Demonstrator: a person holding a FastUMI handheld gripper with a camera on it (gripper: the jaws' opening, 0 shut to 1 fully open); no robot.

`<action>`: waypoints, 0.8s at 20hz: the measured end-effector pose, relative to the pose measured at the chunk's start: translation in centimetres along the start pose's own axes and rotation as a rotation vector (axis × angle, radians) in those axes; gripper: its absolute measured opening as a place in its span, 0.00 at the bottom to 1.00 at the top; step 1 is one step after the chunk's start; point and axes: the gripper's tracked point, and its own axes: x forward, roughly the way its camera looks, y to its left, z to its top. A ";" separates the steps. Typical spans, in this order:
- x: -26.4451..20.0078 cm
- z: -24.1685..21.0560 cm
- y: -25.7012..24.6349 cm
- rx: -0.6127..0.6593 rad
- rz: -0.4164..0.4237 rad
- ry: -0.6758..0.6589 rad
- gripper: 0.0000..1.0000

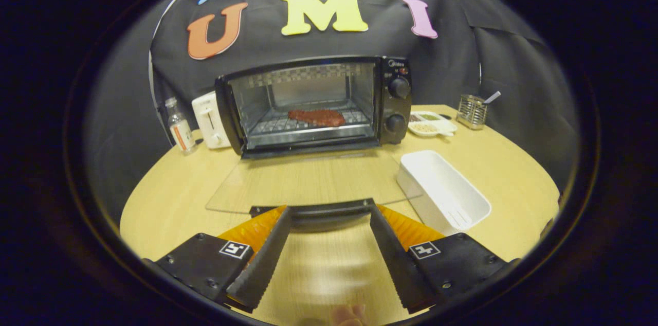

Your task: Open the toaster oven, put the food inside, and close the toaster oven door.

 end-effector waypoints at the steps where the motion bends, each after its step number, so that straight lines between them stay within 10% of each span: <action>1: 0.3 -0.8 0.1 0.001 0.005 0.024 0.98; 16: 1.9 -1.0 1.7 -0.036 0.059 0.086 0.98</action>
